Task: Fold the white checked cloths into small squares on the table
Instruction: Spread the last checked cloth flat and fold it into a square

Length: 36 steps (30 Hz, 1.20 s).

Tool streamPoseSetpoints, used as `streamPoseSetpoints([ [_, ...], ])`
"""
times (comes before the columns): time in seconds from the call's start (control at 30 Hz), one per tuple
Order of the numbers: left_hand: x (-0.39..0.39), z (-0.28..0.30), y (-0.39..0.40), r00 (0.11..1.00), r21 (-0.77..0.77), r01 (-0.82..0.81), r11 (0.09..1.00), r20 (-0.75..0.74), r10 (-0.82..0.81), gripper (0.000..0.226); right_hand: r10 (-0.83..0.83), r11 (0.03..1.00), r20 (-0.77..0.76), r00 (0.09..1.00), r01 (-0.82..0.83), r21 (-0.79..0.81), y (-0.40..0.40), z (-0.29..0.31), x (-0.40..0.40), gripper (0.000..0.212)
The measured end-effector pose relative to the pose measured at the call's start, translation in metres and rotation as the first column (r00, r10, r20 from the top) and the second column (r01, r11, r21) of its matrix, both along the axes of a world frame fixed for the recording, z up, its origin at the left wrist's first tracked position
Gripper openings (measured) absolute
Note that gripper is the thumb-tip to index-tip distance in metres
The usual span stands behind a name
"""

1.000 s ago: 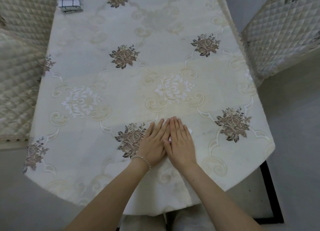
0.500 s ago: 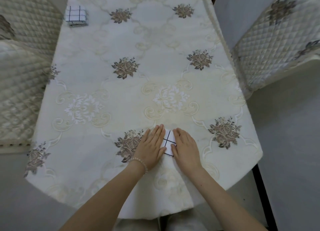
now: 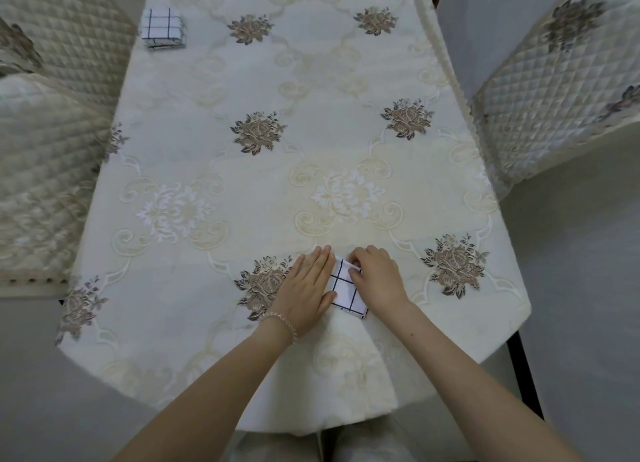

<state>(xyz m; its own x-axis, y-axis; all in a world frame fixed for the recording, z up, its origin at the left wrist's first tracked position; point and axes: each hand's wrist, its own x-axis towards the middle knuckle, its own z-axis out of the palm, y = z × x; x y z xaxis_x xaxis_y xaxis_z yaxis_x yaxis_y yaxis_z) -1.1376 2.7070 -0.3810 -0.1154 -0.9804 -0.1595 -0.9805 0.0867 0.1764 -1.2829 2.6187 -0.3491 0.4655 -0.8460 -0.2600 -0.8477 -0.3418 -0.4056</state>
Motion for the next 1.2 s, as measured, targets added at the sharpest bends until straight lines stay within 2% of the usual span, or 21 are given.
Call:
streamPoseSetpoints([
  [0.1,0.007,0.018,-0.002,0.982,-0.066,-0.139,0.988,-0.137,0.129,0.064,-0.003,0.998,0.168,0.986,0.013,-0.058,0.000,0.012,0.002,0.010],
  [0.17,0.019,0.038,-0.006,0.952,-0.125,-0.254,0.959,-0.208,0.225,0.066,0.059,0.978,0.274,0.960,0.001,-0.211,-0.004,0.028,0.003,0.009],
  [0.3,0.050,0.086,-0.018,0.897,-0.181,-0.399,0.899,-0.283,0.341,0.067,0.233,0.811,0.344,0.910,0.013,-0.585,-0.016,0.065,0.000,0.011],
  [0.43,0.066,0.127,-0.019,0.871,-0.242,-0.457,0.856,-0.316,0.376,0.068,0.361,0.668,0.401,0.842,0.066,-0.741,-0.025,0.097,-0.008,0.016],
  [0.5,0.069,0.143,-0.013,0.872,-0.275,-0.462,0.843,-0.312,0.377,0.067,0.417,0.665,0.451,0.789,0.073,-0.743,-0.025,0.110,-0.013,0.003],
  [0.57,0.071,0.156,-0.003,0.883,-0.313,-0.451,0.836,-0.289,0.369,0.065,0.409,0.737,0.542,0.734,0.085,-0.671,-0.024,0.123,-0.017,0.016],
  [0.63,0.075,0.169,0.006,0.898,-0.349,-0.430,0.833,-0.266,0.352,0.064,0.436,0.741,0.556,0.708,0.068,-0.668,-0.022,0.133,-0.017,0.011],
  [0.73,0.080,0.188,0.018,0.915,-0.391,-0.393,0.832,-0.259,0.310,0.063,0.454,0.754,0.573,0.682,0.049,-0.655,-0.018,0.144,-0.009,0.010],
  [0.83,0.088,0.203,0.026,0.913,-0.415,-0.389,0.823,-0.294,0.284,0.060,0.464,0.768,0.591,0.660,0.034,-0.640,-0.010,0.153,0.008,0.022],
  [0.93,0.104,0.207,0.032,0.905,-0.416,-0.390,0.822,-0.336,0.259,0.058,0.523,0.714,0.550,0.652,0.018,-0.700,0.006,0.161,0.028,0.018],
  [1.0,0.119,0.205,0.035,0.908,-0.417,-0.372,0.829,-0.350,0.231,0.057,0.506,0.748,0.581,0.638,0.010,-0.663,0.016,0.164,0.042,0.017],
  [1.07,0.135,0.204,0.038,0.902,-0.438,-0.354,0.827,-0.392,0.178,0.054,0.506,0.738,0.539,0.673,-0.014,-0.675,0.024,0.162,0.056,0.018],
  [1.13,0.152,0.207,0.043,0.820,-0.419,-0.394,0.818,-0.562,0.107,0.049,0.495,0.641,0.363,0.789,-0.050,-0.765,0.033,0.164,0.077,0.030],
  [1.17,0.159,0.209,0.046,0.702,-0.364,-0.451,0.815,-0.708,0.073,0.044,0.467,0.612,0.306,0.829,-0.053,-0.789,0.039,0.164,0.089,0.030],
  [1.2,0.168,0.214,0.048,0.518,-0.269,-0.522,0.809,-0.854,0.050,0.038,0.476,0.619,0.332,0.814,-0.042,-0.784,0.047,0.162,0.100,0.027],
])
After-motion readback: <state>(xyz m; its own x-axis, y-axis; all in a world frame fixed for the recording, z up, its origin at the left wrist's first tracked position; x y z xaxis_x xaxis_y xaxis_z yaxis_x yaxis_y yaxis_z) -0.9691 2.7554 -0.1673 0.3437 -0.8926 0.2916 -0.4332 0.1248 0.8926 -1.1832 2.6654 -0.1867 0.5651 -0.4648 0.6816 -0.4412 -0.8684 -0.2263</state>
